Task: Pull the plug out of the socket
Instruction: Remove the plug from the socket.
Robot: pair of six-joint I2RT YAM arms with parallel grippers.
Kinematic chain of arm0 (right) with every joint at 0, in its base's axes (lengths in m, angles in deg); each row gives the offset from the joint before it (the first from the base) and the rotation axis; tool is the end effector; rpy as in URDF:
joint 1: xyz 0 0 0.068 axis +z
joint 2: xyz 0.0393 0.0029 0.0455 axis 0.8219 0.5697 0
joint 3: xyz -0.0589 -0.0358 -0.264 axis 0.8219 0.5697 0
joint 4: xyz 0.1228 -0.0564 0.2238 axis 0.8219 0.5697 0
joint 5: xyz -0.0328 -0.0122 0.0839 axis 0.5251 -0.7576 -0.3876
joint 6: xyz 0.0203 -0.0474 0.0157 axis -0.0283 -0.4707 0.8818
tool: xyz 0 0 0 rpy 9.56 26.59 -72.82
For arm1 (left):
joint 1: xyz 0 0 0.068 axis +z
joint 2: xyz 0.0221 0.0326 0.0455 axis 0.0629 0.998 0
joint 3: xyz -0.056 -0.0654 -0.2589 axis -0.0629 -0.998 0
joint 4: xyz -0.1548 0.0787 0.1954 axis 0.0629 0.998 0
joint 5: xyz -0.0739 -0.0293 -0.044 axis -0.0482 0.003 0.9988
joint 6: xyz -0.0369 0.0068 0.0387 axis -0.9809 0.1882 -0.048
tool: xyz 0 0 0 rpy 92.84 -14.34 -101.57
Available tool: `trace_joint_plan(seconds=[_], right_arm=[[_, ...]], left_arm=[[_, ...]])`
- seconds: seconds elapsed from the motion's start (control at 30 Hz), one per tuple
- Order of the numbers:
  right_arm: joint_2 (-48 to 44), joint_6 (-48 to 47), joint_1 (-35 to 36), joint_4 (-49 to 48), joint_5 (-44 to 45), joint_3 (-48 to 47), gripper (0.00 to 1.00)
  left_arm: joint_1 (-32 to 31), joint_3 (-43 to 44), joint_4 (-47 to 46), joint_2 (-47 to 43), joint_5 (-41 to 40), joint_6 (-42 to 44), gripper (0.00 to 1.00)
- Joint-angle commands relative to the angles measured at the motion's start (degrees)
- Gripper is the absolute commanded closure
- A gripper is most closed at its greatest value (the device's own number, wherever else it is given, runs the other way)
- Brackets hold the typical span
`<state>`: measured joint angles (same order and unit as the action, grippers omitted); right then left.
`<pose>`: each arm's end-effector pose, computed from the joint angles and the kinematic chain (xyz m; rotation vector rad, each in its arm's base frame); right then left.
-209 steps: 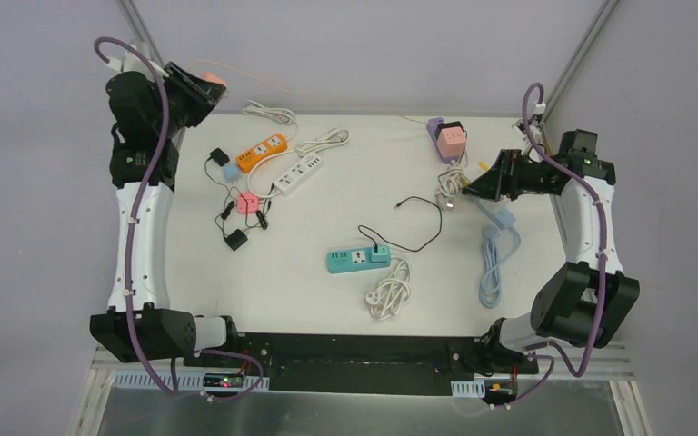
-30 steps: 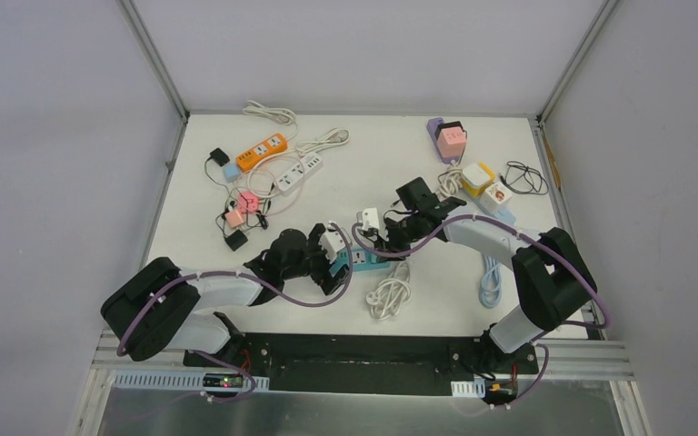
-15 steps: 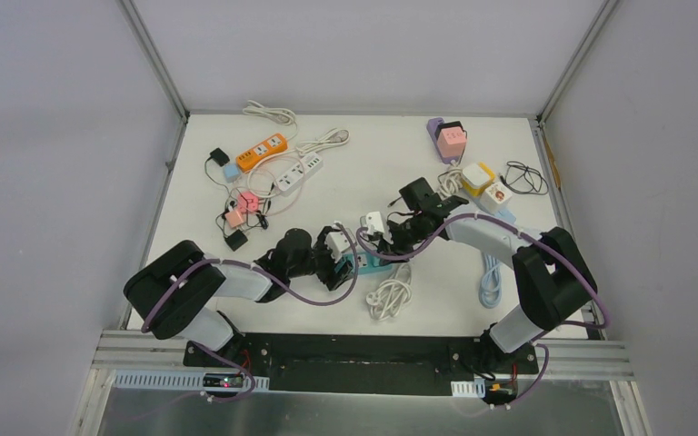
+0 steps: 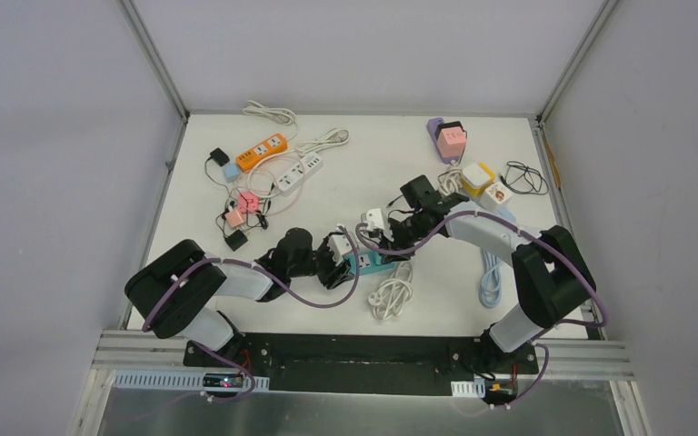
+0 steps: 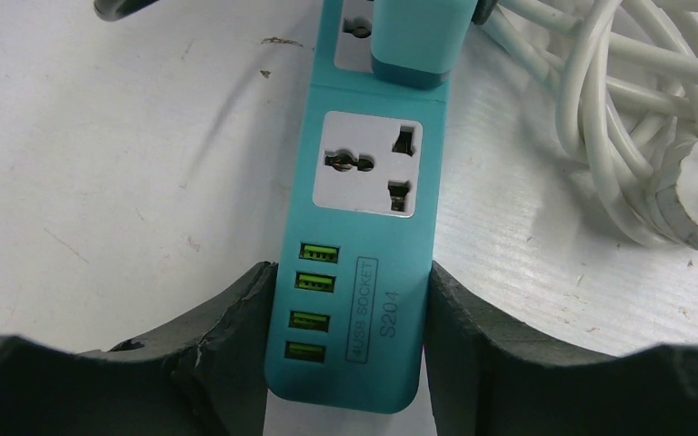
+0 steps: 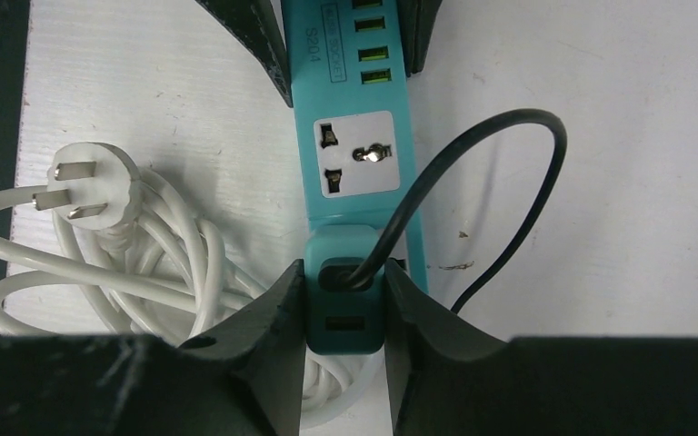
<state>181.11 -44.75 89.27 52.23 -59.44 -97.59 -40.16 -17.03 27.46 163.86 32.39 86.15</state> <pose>0.2364 0.1885 0.1938 -1.9618 1.5455 0.8309 0.1701 -0.1838 0.1329 1.1934 1.6850 -0.8023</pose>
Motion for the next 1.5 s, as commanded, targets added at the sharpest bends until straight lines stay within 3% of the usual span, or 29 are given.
trace_joint_plan(seconds=[0.0,0.27,0.43,0.53,0.77,0.87,0.93,1.23,1.47], right_arm=[[-1.29,-0.06,4.95,0.79,1.04,3.15,1.00],[-0.49,8.62,-0.36,0.29,-1.04,0.07,1.00],[-3.31,2.29,3.86,1.95,5.91,3.35,1.00],[-4.08,0.69,5.08,3.66,4.42,4.15,1.00],[-3.30,6.88,-2.16,1.84,0.61,1.54,1.00],[-5.43,0.16,3.25,3.76,7.51,4.28,1.00],[-5.74,-0.69,5.51,4.57,6.85,5.22,1.00],[-4.25,9.15,-3.16,1.14,-0.02,2.34,1.00],[-6.47,-0.15,5.03,5.66,5.54,5.92,1.00]], left_arm=[[0.09,-1.00,-0.39,1.43,-1.06,-2.21,1.00],[0.10,-1.57,-0.12,1.17,-2.27,-2.15,1.00],[0.09,-2.27,-1.17,0.59,-3.33,-2.50,1.00],[0.09,-2.19,-0.75,-0.04,-3.79,-2.19,1.00],[0.10,-2.45,-0.28,-0.79,-3.94,-2.15,1.00],[0.09,-2.75,-0.57,-0.80,-4.20,-2.12,1.00],[0.09,-2.71,-0.64,-0.81,-4.46,-1.82,1.00],[0.09,-2.52,-0.61,-0.50,-4.49,-2.07,1.00],[0.10,-2.18,0.22,-0.61,-5.28,-1.20,1.00]])
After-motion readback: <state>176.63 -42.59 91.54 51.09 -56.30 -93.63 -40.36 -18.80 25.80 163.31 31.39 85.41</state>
